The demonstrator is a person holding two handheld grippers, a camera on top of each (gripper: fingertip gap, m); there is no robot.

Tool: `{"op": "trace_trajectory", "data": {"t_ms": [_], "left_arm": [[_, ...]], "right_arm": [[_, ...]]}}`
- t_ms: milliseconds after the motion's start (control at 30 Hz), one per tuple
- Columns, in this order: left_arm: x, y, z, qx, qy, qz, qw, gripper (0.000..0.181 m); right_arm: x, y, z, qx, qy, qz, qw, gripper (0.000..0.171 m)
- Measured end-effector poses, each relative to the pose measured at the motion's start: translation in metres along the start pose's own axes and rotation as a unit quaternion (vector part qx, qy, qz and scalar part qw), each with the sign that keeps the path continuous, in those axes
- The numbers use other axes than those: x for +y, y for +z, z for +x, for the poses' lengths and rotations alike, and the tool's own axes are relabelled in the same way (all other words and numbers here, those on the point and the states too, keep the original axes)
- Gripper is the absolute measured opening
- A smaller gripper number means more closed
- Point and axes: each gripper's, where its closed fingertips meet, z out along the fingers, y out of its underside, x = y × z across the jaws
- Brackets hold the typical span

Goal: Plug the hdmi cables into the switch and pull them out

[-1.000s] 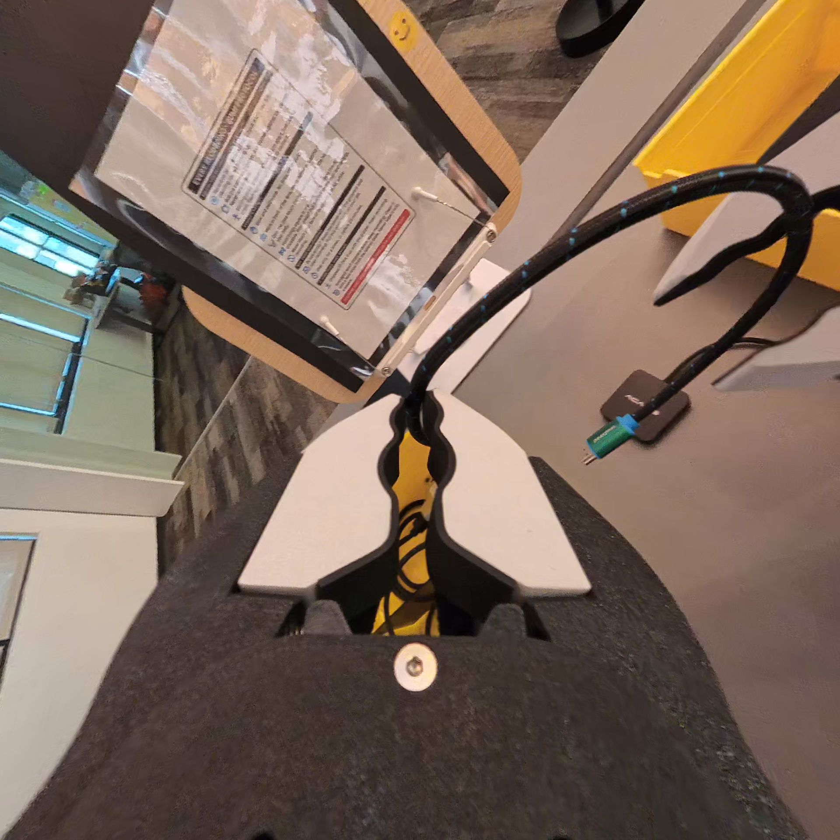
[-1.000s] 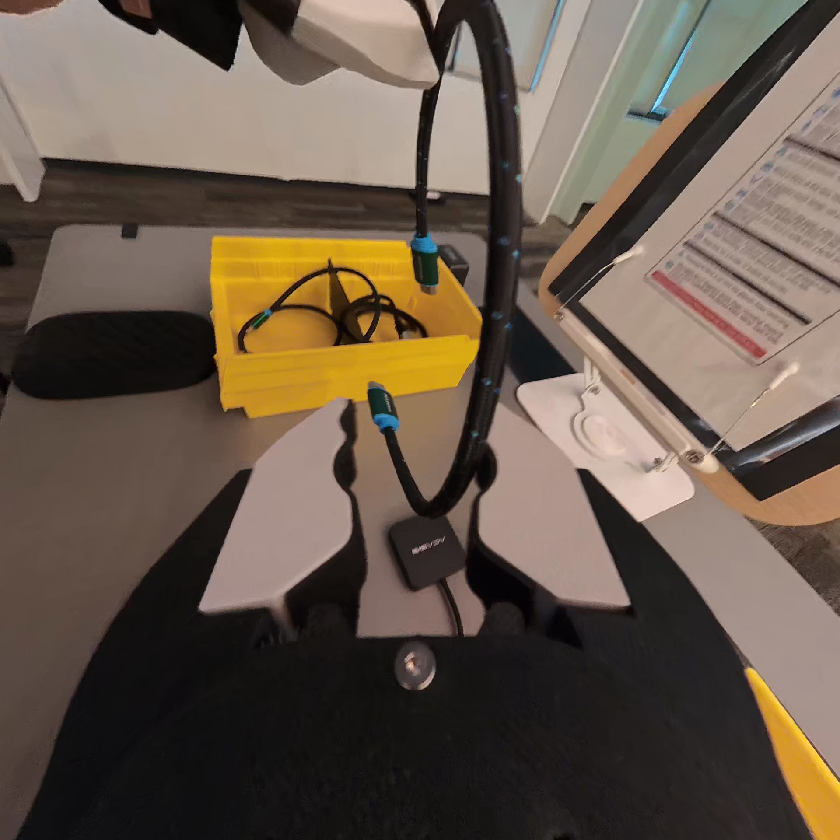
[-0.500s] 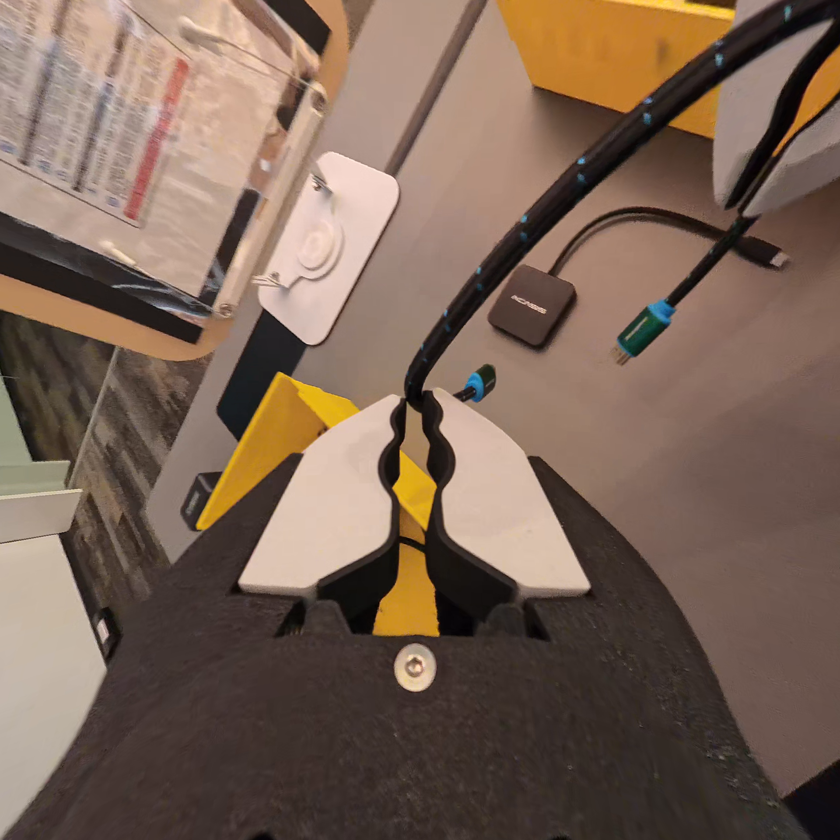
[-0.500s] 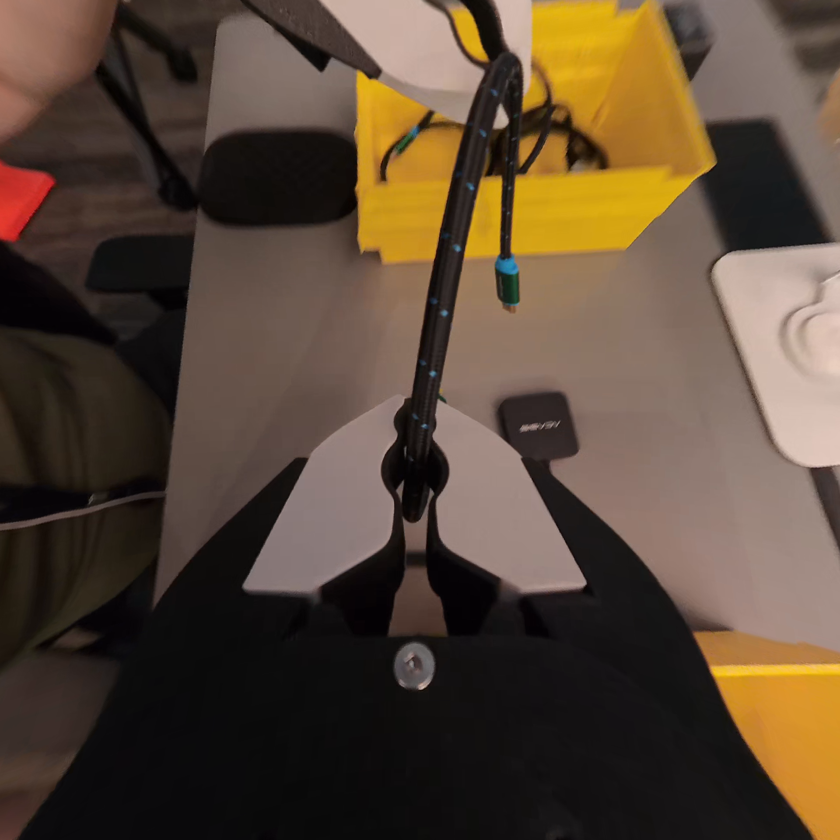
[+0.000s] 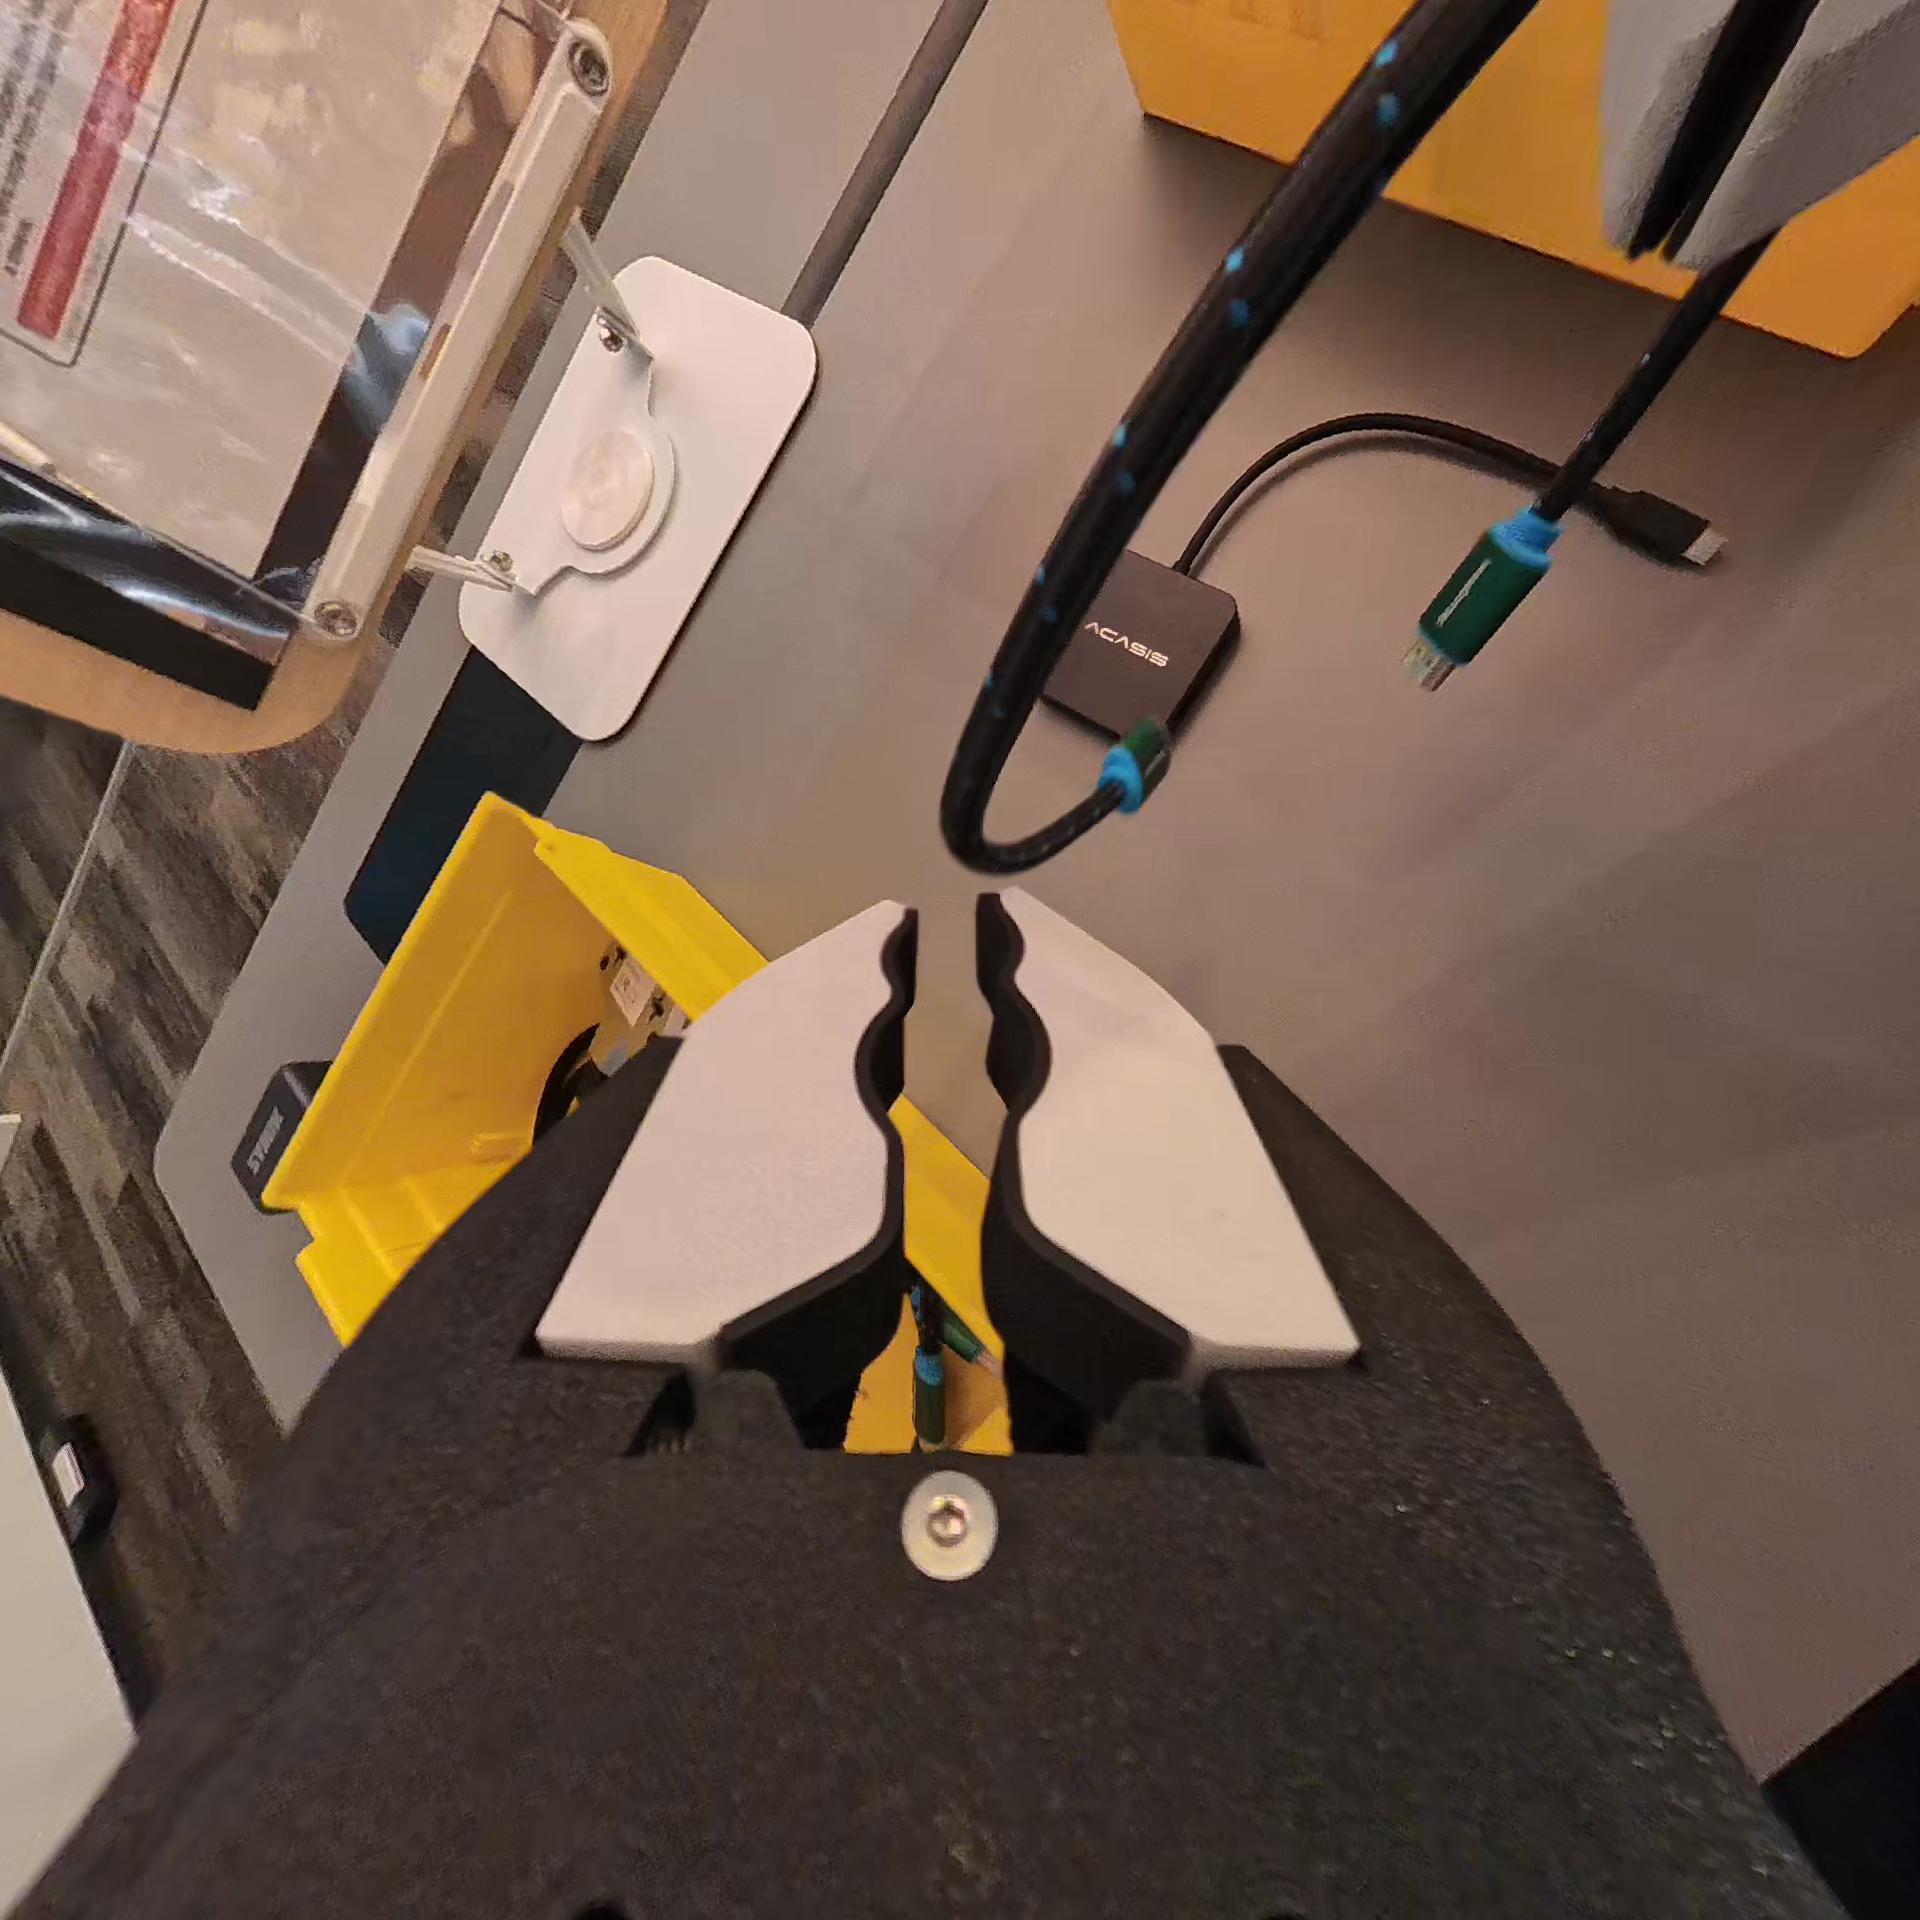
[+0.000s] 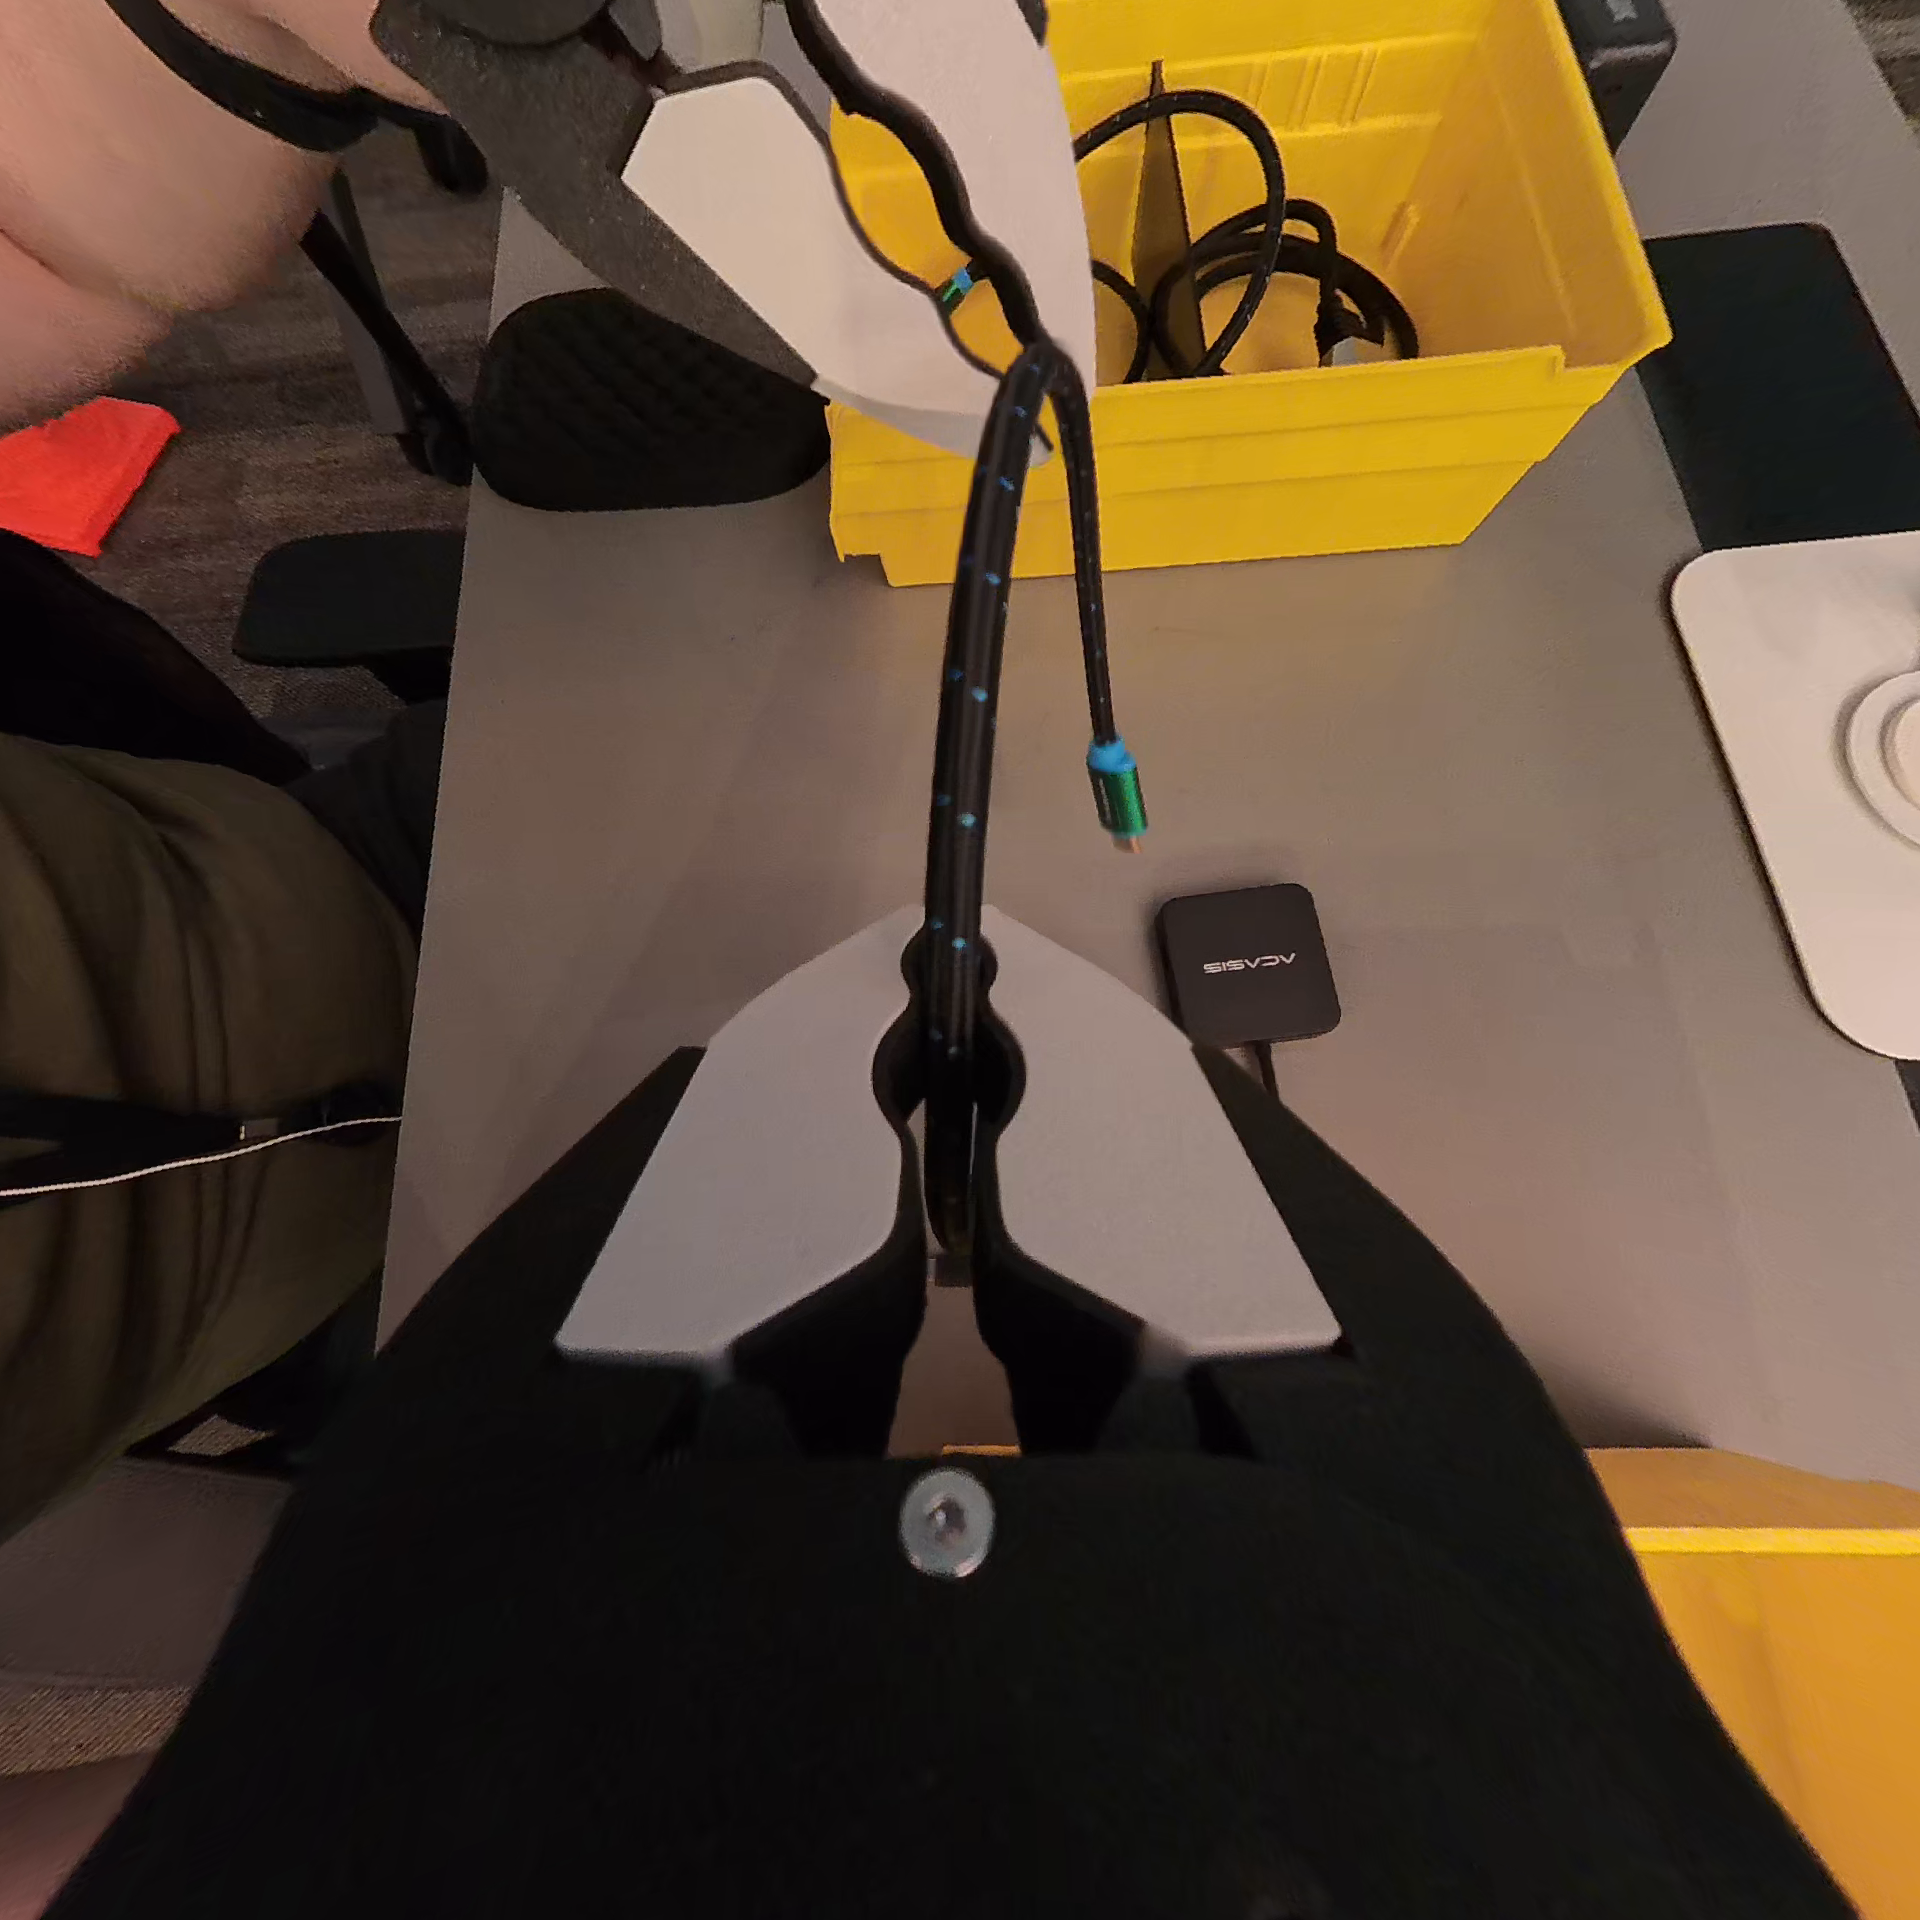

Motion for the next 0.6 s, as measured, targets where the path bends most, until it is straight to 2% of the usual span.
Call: {"op": "trace_trajectory", "data": {"t_ms": [133,233,467,600], "left_arm": [[0.007,-0.005,-0.002,-0.008,-0.042,0.025,0.999,0.021],[0.014,-0.005,0.009,0.019,-0.085,0.053,0.995,0.023],[0.036,0.006,0.058,0.089,-0.140,0.079,0.983,0.025],[0.037,0.015,0.086,0.121,-0.154,0.100,0.975,0.026]], "right_arm": [[-0.009,-0.010,0.001,0.008,-0.009,0.029,1.000,0.002],[-0.017,-0.022,-0.006,-0.008,-0.039,0.064,0.997,0.002],[-0.035,-0.073,-0.032,-0.066,-0.068,0.170,0.981,0.002],[-0.042,-0.082,-0.039,-0.065,-0.081,0.194,0.975,0.001]]}}
